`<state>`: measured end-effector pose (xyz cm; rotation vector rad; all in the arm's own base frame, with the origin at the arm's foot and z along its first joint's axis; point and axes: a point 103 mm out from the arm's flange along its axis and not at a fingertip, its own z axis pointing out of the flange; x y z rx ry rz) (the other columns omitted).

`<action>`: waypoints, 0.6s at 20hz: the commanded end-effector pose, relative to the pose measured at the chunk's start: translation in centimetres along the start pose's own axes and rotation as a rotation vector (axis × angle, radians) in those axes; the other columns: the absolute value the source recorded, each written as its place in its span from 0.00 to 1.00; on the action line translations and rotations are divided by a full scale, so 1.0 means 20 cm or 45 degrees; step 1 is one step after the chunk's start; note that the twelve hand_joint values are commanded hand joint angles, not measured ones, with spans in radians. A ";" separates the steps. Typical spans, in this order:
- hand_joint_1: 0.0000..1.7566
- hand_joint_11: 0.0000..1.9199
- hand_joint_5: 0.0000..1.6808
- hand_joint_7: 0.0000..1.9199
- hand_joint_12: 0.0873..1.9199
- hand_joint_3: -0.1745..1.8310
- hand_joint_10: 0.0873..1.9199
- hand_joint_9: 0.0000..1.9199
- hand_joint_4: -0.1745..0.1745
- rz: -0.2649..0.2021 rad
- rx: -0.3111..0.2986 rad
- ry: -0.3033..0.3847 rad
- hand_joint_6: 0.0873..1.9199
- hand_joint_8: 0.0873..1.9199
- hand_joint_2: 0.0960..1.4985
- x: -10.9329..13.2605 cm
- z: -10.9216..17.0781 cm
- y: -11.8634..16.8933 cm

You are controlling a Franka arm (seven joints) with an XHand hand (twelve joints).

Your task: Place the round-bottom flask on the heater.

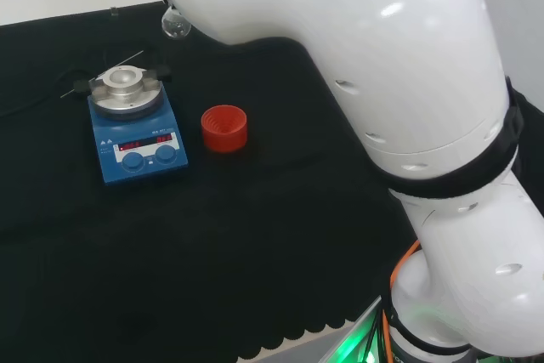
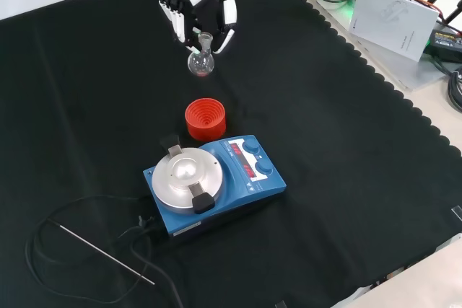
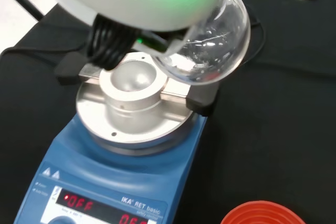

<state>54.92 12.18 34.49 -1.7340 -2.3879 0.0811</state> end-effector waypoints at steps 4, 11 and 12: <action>0.76 0.87 0.73 0.76 0.44 0.56 0.14 0.90 0.00 -0.076 0.037 -0.001 0.34 0.32 0.27 0.01 -0.05 0.03; 0.76 0.88 0.73 0.76 0.45 0.56 0.14 0.90 0.00 -0.093 0.041 0.007 0.34 0.32 0.27 0.06 -0.05 0.10; 0.76 0.88 0.73 0.76 0.45 0.56 0.14 0.90 0.00 -0.095 0.038 0.008 0.34 0.32 0.27 0.06 -0.05 0.10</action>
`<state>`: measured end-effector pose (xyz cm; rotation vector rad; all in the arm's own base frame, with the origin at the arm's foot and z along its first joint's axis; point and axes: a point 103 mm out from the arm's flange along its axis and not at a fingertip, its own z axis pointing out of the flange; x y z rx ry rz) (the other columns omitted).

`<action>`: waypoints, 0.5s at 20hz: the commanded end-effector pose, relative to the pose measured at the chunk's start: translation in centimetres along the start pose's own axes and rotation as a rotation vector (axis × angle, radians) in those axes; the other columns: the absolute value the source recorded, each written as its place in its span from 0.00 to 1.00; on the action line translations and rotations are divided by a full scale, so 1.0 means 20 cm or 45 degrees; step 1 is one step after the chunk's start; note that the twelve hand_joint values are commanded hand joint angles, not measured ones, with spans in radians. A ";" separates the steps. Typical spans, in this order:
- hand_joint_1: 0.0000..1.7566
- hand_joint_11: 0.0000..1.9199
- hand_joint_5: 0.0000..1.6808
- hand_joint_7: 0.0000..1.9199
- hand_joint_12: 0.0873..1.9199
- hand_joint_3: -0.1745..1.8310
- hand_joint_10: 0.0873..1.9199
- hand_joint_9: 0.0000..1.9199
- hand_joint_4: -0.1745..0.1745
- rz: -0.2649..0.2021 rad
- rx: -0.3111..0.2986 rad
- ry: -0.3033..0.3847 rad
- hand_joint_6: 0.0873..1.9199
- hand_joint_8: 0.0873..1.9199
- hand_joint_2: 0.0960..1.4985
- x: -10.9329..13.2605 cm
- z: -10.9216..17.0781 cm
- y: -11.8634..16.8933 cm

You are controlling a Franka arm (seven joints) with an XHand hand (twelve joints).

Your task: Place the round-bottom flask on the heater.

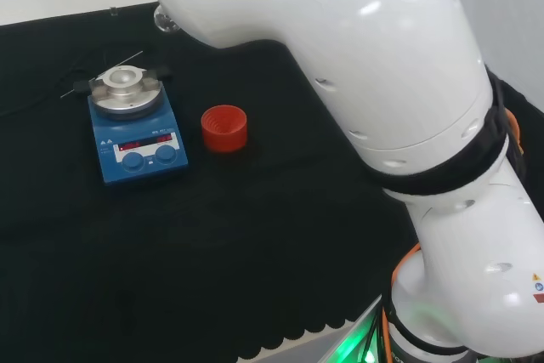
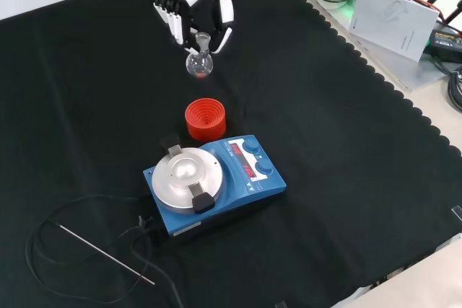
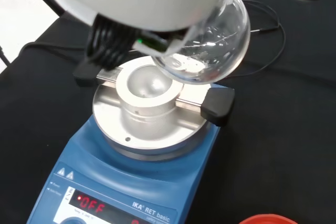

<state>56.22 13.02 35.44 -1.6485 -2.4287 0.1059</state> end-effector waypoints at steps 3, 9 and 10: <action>0.76 0.88 0.73 0.76 0.45 0.57 0.14 0.90 0.00 -0.027 -0.001 0.018 0.34 0.32 0.27 0.05 0.00 0.06; 0.76 0.88 0.73 0.76 0.45 0.57 0.14 0.90 0.00 -0.044 0.011 0.029 0.34 0.32 0.27 0.06 0.01 0.09; 0.76 0.88 0.73 0.76 0.45 0.57 0.14 0.90 0.00 -0.049 0.014 0.030 0.34 0.32 0.27 0.07 0.01 0.10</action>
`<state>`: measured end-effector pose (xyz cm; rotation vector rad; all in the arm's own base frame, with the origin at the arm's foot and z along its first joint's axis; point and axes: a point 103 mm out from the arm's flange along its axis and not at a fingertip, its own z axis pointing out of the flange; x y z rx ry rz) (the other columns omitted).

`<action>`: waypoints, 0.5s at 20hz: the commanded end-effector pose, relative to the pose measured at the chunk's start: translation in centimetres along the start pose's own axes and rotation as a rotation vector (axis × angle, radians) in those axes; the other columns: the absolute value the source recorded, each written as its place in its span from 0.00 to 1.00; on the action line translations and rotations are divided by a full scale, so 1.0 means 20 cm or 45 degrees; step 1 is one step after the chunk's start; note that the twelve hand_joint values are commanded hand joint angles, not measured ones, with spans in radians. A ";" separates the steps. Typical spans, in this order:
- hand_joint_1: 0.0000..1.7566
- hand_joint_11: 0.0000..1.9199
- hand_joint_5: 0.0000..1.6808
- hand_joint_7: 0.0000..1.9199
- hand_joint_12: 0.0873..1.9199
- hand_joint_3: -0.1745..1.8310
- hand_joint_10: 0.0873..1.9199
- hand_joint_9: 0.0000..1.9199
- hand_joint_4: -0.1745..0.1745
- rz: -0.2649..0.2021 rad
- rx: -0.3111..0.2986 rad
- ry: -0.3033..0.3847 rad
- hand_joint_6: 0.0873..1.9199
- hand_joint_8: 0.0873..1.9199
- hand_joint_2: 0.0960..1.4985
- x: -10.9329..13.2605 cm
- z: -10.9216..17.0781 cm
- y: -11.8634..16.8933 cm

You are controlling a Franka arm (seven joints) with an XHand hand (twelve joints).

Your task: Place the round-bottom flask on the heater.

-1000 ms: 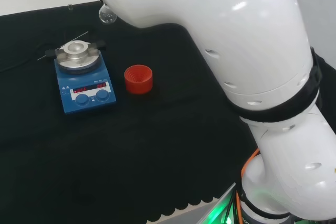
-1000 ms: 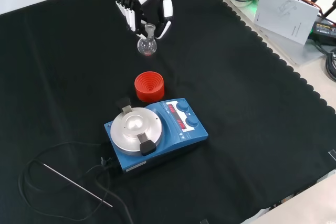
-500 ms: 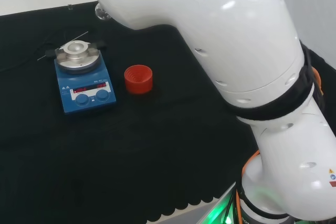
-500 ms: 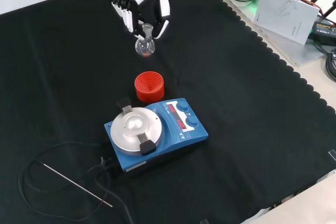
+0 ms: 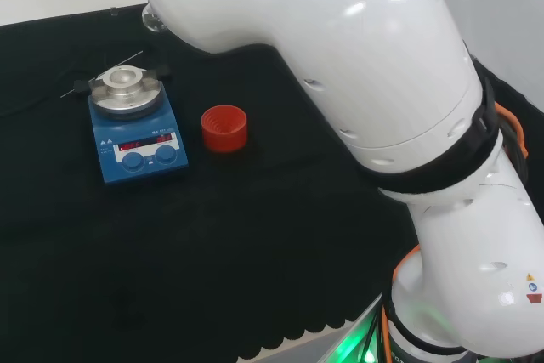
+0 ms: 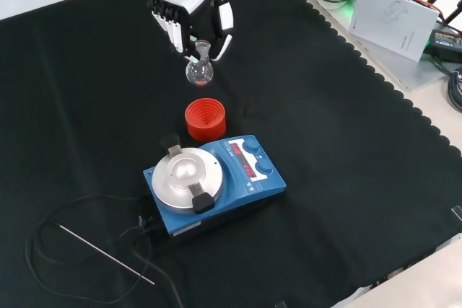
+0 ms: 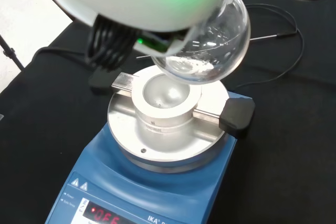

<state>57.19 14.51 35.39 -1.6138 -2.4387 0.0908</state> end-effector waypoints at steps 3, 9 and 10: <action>0.76 0.88 0.73 0.76 0.45 0.57 0.14 0.90 0.00 -0.032 0.020 0.020 0.34 0.32 0.27 0.03 0.02 0.05; 0.76 0.88 0.73 0.76 0.45 0.57 0.14 0.90 0.00 -0.049 0.021 0.035 0.35 0.32 0.27 0.06 0.02 0.11; 0.76 0.88 0.73 0.76 0.45 0.57 0.14 0.90 0.00 -0.048 0.024 0.034 0.35 0.32 0.27 0.06 0.02 0.12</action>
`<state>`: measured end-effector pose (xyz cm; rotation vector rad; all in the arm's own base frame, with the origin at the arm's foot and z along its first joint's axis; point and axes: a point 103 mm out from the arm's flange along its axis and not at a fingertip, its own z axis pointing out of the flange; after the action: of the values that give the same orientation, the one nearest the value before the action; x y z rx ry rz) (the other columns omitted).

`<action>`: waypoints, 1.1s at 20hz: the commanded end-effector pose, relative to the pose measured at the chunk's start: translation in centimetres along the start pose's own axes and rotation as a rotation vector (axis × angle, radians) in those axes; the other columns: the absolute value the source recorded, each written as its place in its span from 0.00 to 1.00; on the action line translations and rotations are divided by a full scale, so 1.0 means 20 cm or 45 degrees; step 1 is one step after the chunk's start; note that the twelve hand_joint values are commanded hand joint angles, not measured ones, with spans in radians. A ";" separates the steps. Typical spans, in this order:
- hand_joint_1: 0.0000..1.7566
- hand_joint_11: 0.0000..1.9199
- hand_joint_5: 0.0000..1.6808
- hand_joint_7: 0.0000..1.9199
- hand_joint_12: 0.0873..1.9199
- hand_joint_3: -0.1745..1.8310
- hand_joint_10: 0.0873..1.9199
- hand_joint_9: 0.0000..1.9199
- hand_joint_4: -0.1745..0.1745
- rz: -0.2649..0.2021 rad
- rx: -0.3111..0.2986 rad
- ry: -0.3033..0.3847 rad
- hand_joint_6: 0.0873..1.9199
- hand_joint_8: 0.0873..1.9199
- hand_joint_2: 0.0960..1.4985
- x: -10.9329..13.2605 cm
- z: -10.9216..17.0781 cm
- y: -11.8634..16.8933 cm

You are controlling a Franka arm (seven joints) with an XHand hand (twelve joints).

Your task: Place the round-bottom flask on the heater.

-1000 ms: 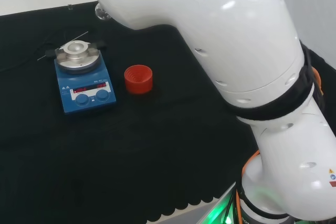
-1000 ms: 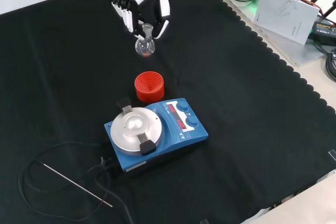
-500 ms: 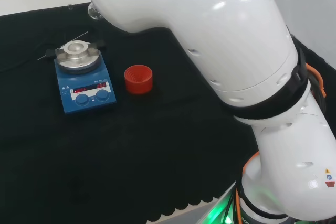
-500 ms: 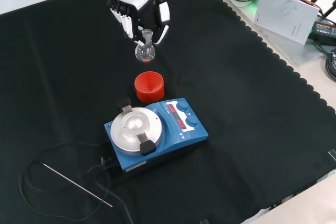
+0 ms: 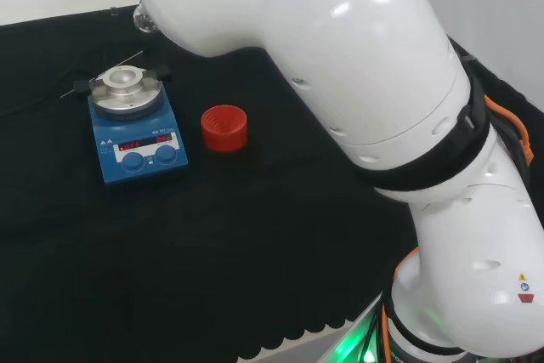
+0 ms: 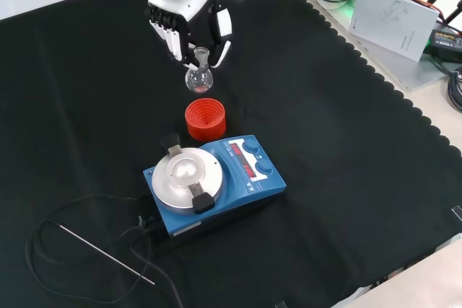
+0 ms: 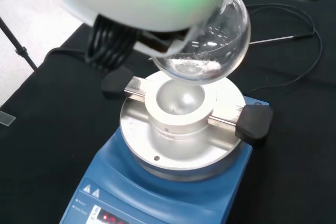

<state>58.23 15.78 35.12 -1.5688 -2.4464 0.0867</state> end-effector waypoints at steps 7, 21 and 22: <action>0.76 0.88 0.73 0.76 0.45 0.57 0.14 0.90 0.00 0.032 -0.010 0.004 0.35 0.32 0.27 -0.01 -0.05 0.11; 0.76 0.88 0.73 0.76 0.45 0.57 0.14 0.90 0.00 0.047 0.037 0.026 0.35 0.32 0.26 0.02 -0.01 0.18; 0.76 0.88 0.73 0.76 0.45 0.57 0.14 0.90 0.00 0.040 0.036 0.019 0.35 0.32 0.26 0.02 -0.02 0.19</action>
<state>61.38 17.07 34.88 -1.6102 -2.3840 0.0989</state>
